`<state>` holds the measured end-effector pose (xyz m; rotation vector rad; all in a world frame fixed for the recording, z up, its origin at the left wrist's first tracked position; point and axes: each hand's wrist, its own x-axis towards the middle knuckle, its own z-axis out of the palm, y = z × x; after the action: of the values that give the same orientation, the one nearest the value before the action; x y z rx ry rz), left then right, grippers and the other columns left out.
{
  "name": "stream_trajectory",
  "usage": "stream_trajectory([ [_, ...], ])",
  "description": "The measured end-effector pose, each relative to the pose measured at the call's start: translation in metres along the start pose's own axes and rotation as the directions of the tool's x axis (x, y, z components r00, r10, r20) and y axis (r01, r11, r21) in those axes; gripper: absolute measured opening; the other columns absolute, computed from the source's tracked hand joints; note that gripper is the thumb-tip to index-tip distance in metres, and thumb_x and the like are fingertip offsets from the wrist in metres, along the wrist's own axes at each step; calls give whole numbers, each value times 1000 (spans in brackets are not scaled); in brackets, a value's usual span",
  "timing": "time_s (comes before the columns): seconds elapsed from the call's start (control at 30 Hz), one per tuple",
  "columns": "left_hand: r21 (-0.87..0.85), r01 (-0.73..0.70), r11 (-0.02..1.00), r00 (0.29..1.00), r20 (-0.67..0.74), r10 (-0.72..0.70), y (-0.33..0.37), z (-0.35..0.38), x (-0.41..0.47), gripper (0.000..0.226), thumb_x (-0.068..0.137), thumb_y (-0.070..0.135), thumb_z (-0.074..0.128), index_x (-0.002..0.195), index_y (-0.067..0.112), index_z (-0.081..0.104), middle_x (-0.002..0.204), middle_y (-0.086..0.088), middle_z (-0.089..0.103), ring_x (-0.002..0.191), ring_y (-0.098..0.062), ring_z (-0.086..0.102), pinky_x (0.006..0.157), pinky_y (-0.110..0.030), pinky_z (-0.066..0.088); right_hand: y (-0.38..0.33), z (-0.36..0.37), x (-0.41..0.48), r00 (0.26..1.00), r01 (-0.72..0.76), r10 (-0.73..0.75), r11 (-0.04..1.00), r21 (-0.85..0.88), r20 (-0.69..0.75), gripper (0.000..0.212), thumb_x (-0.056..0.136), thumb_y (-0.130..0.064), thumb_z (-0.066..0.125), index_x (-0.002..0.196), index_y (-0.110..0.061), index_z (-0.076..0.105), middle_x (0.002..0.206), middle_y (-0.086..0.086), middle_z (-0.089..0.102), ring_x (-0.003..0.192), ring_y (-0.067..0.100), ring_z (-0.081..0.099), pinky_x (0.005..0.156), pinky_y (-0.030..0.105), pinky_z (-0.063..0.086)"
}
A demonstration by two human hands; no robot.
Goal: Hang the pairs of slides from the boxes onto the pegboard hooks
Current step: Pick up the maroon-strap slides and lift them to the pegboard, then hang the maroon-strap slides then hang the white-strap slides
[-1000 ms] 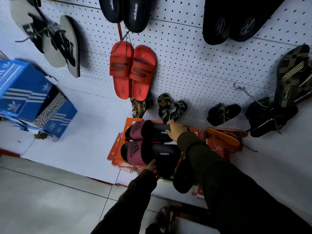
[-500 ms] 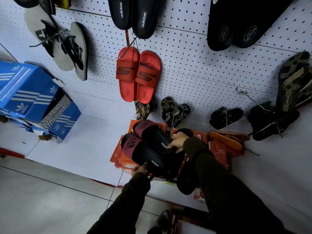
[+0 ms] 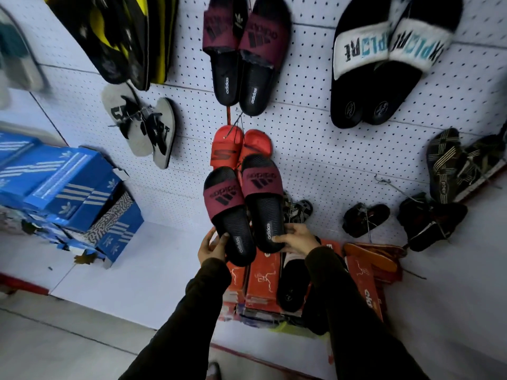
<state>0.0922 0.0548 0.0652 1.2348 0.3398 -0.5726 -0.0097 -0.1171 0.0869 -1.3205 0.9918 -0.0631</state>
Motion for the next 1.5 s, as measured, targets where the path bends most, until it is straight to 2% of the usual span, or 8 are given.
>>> stream_trajectory([
  [0.27, -46, -367, 929, 910, 189, 369, 101, 32, -4, 40, 85, 2, 66, 120, 21, 59, 131, -20, 59, 114, -30, 62, 95, -41, 53, -79, 20, -36, 912, 398, -377, 908, 130, -162, 49, 80, 8, 74, 126, 0, 58, 121, 15, 68, 91, 19, 69, 64, 19, 61],
  [0.43, -61, -581, 812, 780, 246, 576, 173, 54, -2, 44, 84, 6, 67, 125, 21, 59, 125, -11, 63, 92, -9, 65, 76, -16, 52, -139, 32, -56, 806, 580, -538, 802, 143, -249, 50, 79, 5, 77, 126, -1, 60, 129, 16, 66, 115, 31, 66, 101, 49, 54],
  [0.67, -86, -759, 646, 616, 230, 754, 268, 96, -2, 47, 86, 4, 65, 132, 9, 56, 113, -3, 60, 81, 7, 60, 64, 2, 48, -230, 49, -67, 687, 722, -668, 674, 158, -285, 52, 80, 5, 75, 129, 4, 58, 131, 23, 64, 123, 36, 63, 102, 53, 52],
  [0.77, -84, -798, 596, 569, 218, 793, 298, 114, 5, 46, 86, 1, 64, 131, 5, 56, 103, 4, 62, 73, 21, 64, 63, 4, 45, -258, 51, -64, 686, 727, -677, 656, 205, -266, 51, 82, 7, 72, 130, 6, 56, 129, 26, 65, 107, 34, 69, 84, 42, 62],
  [1.03, 29, -660, 751, 729, 267, 631, 298, 125, 44, 44, 83, 1, 66, 126, 7, 59, 125, -24, 63, 96, -20, 60, 79, -20, 51, -256, 57, -34, 798, 599, -543, 762, 246, -262, 48, 82, 12, 69, 128, 12, 55, 128, 31, 64, 116, 45, 66, 94, 57, 55],
  [1.23, 39, -580, 814, 793, 257, 553, 265, 124, 52, 43, 85, 4, 63, 128, 10, 58, 126, -23, 63, 110, -29, 63, 102, -37, 48, -232, 64, -7, 825, 564, -508, 775, 287, -249, 52, 82, 12, 69, 132, 8, 54, 131, 29, 63, 113, 38, 66, 76, 40, 62],
  [1.37, 31, -577, 816, 794, 254, 552, 251, 126, 54, 45, 89, 5, 59, 134, 10, 54, 132, -19, 60, 119, -31, 60, 106, -46, 46, -221, 64, 4, 795, 599, -534, 766, 233, -287, 53, 84, 6, 70, 135, 1, 54, 129, 25, 64, 120, 39, 64, 102, 52, 52],
  [1.5, 53, -526, 849, 839, 196, 508, 218, 119, 56, 45, 89, 12, 60, 133, 16, 52, 134, -9, 60, 101, -19, 58, 105, -49, 47, -196, 57, 10, 837, 545, -504, 801, 248, -213, 50, 90, -9, 70, 137, -8, 51, 123, 16, 66, 100, 31, 68, 90, 42, 58],
])
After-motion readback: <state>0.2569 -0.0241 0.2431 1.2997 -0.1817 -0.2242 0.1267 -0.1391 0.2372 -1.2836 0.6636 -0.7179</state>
